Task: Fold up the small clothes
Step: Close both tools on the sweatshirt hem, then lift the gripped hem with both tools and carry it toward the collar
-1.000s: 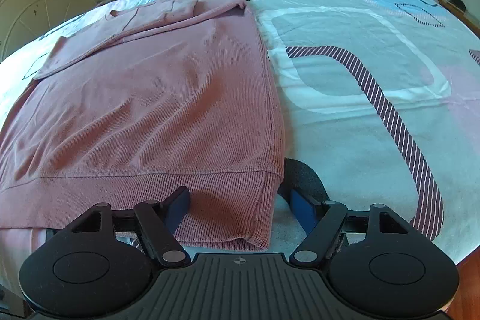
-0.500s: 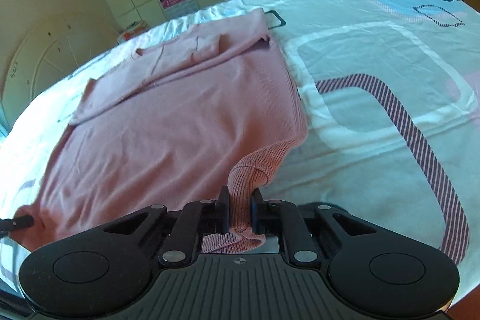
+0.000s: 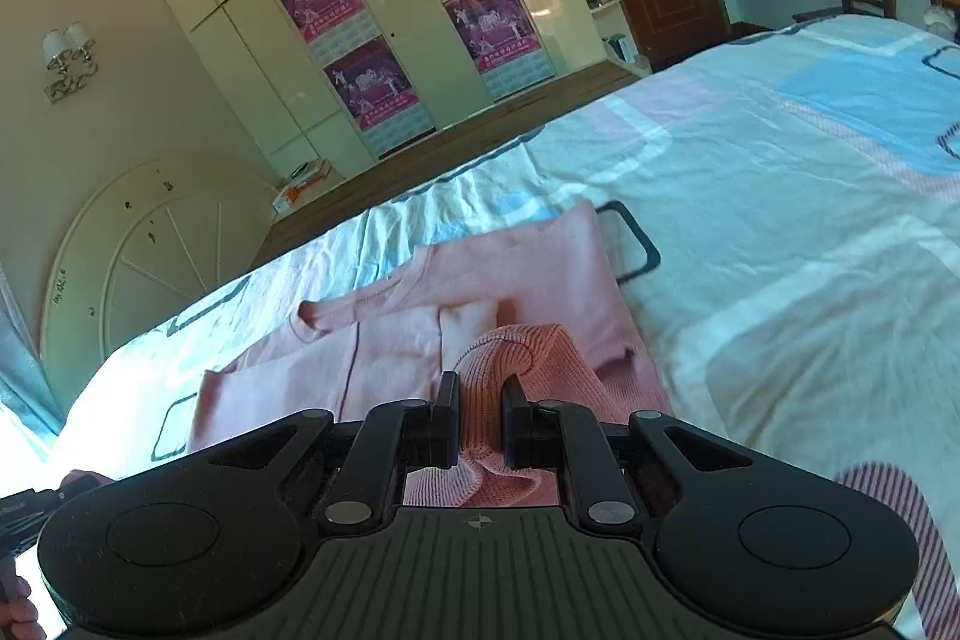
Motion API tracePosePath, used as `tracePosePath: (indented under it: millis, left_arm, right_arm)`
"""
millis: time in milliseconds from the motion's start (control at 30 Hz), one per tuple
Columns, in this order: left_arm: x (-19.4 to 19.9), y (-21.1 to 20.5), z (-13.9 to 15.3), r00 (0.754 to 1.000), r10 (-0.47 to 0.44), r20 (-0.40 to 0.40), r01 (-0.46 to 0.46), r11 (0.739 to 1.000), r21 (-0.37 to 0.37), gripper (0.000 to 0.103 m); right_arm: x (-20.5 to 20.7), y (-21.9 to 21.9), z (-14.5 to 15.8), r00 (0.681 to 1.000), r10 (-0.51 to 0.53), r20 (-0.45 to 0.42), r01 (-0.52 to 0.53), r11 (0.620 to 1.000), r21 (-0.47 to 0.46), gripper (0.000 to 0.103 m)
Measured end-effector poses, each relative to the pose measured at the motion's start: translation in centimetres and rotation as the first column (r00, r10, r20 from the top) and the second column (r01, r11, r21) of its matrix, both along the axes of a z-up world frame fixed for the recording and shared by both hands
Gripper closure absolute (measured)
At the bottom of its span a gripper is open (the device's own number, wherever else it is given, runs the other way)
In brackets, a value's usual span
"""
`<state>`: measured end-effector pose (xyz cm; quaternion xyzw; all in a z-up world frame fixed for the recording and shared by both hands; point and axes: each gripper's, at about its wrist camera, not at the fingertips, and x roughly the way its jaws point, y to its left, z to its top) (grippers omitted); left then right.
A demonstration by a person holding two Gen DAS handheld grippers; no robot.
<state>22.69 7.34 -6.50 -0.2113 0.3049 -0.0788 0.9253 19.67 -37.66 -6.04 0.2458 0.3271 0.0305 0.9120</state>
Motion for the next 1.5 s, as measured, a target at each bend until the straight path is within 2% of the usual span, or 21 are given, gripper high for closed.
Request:
tracePosePath:
  millis: [167,267,367,433,500,533,567,600,733,867,933,1033,1100,1167,1233,1267,1300,1400,1500]
  left_arm:
    - [6.0,-0.1,-0.8,0.999,0.049,-0.014,-0.049,0.999,0.007,0.099]
    - [9.0,-0.1,-1.7,0.996,0.077,-0.034,-0.077,0.997,0.012,0.099]
    - [11.7,-0.3,-3.6,0.990,0.096,-0.100,-0.087,0.992,0.089,0.095]
    - [12.7,-0.3,-5.1,0.982,0.097,-0.162,-0.075,0.988,0.134,0.083]
    - [13.0,0.1,-6.3,0.976,0.083,-0.203,-0.054,0.988,0.148,0.065]
    - [12.8,0.3,-6.5,0.976,0.081,-0.204,-0.050,0.987,0.153,0.058]
    - [12.5,0.6,-6.6,0.976,0.088,-0.199,-0.055,0.985,0.166,0.041]
    - [12.2,0.8,-6.5,0.978,0.094,-0.187,-0.060,0.982,0.181,0.028]
    - [11.4,1.3,-5.9,0.987,0.036,-0.158,0.000,0.975,0.222,0.027]
    - [11.3,1.6,-5.4,0.989,-0.071,-0.129,0.094,0.979,0.181,0.028]
    - [11.3,1.5,-5.2,0.988,-0.102,-0.115,0.124,0.972,0.201,0.026]
    - [12.4,0.9,-5.8,0.980,-0.137,-0.142,0.170,0.953,0.250,0.026]
    - [13.7,0.4,-6.4,0.978,-0.147,-0.150,0.185,0.943,0.278,0.026]
    - [14.9,0.0,-6.9,0.976,-0.151,-0.160,0.193,0.936,0.294,0.028]
    - [16.0,-0.3,-7.5,0.971,-0.164,-0.176,0.212,0.931,0.297,0.032]
    - [16.4,-0.5,-7.8,0.966,-0.179,-0.187,0.229,0.929,0.292,0.043]
    - [16.7,-0.7,-8.1,0.960,-0.199,-0.198,0.251,0.925,0.285,0.061]
    - [16.5,-1.2,-8.4,0.954,-0.228,-0.196,0.279,0.914,0.295,0.084]
    - [15.8,-1.0,-7.9,0.960,-0.225,-0.165,0.264,0.924,0.276,0.088]
  right_arm:
    - [6.5,-0.8,-0.8,1.000,-0.013,-0.002,0.013,1.000,-0.007,0.095]
    - [9.8,-1.3,-1.7,1.000,-0.022,-0.021,0.021,0.999,-0.045,0.097]
    - [12.3,-1.5,-3.6,0.996,0.026,-0.083,-0.032,0.997,-0.069,0.095]
    - [13.0,-1.6,-4.7,0.992,0.065,-0.111,-0.072,0.996,-0.062,0.083]
    - [13.0,-1.8,-5.2,0.990,0.091,-0.112,-0.099,0.993,-0.061,0.027]
    - [12.8,-1.9,-5.3,0.990,0.095,-0.102,-0.103,0.992,-0.077,0.018]
    - [12.7,-1.8,-5.3,0.991,0.102,-0.092,-0.110,0.989,-0.095,0.016]
    - [12.8,-1.8,-5.4,0.988,0.124,-0.095,-0.134,0.985,-0.106,0.016]
    - [13.6,-1.1,-6.6,0.972,0.185,-0.147,-0.209,0.964,-0.167,0.017]
    - [14.7,-0.4,-8.1,0.955,0.228,-0.187,-0.261,0.950,-0.174,0.047]
    - [15.0,-0.2,-8.7,0.948,0.247,-0.202,-0.281,0.946,-0.164,0.049]
    - [15.1,-0.1,-9.0,0.940,0.269,-0.211,-0.308,0.934,-0.179,0.053]
    - [15.2,-0.3,-9.0,0.936,0.278,-0.218,-0.318,0.931,-0.181,0.075]
    - [15.4,-0.5,-8.9,0.932,0.283,-0.226,-0.325,0.929,-0.177,0.081]
    - [15.4,-0.7,-8.8,0.931,0.286,-0.227,-0.328,0.929,-0.172,0.083]
    - [15.3,-0.7,-8.8,0.930,0.290,-0.227,-0.331,0.927,-0.173,0.085]
    - [15.2,-0.7,-8.7,0.929,0.293,-0.227,-0.335,0.926,-0.175,0.088]
    - [15.0,-0.7,-8.5,0.930,0.296,-0.217,-0.336,0.924,-0.181,0.092]
    - [14.3,-0.6,-8.0,0.940,0.285,-0.185,-0.321,0.925,-0.204,0.094]
